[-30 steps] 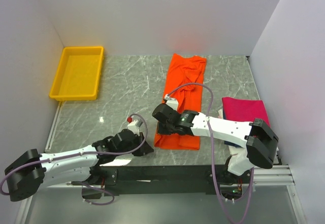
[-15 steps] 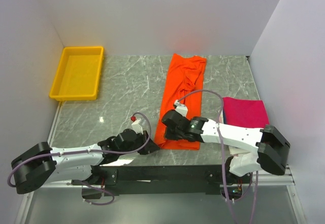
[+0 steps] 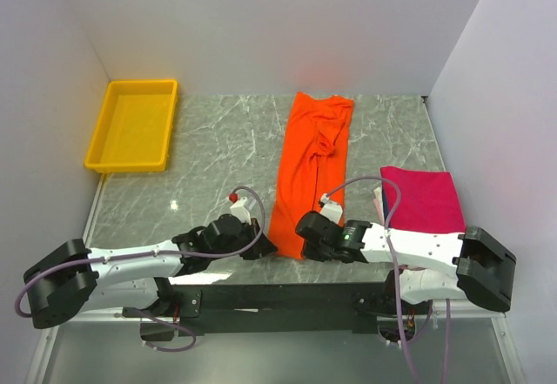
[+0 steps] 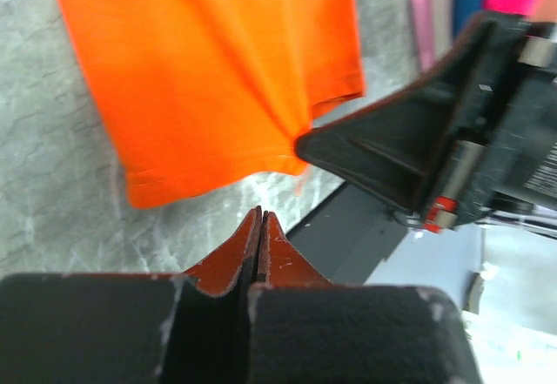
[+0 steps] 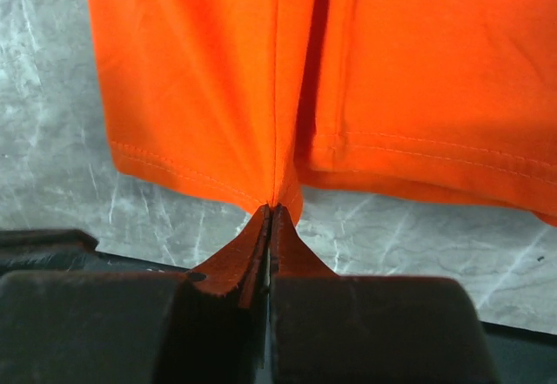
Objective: Fold and stack the t-shirts
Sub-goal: Fold the tshirt
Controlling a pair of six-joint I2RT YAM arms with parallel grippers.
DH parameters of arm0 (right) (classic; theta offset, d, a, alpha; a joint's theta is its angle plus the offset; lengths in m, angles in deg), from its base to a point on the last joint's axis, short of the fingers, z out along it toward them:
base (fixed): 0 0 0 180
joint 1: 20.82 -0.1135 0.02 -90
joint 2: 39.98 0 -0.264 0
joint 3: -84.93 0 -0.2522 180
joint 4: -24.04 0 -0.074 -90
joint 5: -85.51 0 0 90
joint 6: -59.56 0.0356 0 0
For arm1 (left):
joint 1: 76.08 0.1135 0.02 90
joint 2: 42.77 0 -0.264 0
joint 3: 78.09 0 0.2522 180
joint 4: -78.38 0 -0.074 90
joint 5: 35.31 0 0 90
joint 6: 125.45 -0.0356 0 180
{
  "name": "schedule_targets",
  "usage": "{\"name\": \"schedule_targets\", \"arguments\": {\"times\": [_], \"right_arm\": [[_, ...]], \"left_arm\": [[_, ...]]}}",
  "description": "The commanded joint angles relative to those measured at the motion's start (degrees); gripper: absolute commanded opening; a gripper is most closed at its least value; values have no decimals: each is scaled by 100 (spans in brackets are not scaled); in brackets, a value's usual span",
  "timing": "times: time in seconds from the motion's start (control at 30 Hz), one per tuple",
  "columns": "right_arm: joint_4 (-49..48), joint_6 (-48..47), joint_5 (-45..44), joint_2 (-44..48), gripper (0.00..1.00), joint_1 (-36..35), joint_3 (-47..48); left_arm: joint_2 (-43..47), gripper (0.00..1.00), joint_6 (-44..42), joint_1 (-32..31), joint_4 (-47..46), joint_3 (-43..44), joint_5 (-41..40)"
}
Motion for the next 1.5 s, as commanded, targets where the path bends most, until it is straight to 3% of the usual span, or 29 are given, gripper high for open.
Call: {"name": "schedule_targets", "arguments": {"times": [0.0,0.13,0.23,0.27,0.37,0.57,0.87,1.13,1.47], "right_arm": [[8,296,-212,267,0,-83,-96],[-26,297,-204,276,0,-100,-219],[-9,244,-186,188,9,-100,-150],[9,227,-221,179,17,-109,-132],[193,235,-291,258,26,-118,-88],[527,253,-362,636,37,-109,-228],[1151,464,-880,1005,37,-74,-105],[1441,235,-1258,171,32,198,378],[1652,718,-1223,724,34,234,-298]], "left_arm": [[-214,1,-143,-11,256,306,-141],[-460,1,-161,7,520,490,-141],[-627,2,-231,-2,678,596,-150],[-714,8,-240,7,757,665,-141],[-908,23,-337,-2,1073,806,-334],[-891,43,-459,7,1399,938,-343],[-619,47,-653,121,1848,1167,-369],[-803,47,-802,367,1848,1255,-211],[-1084,59,-1013,429,1716,1264,78]]}}
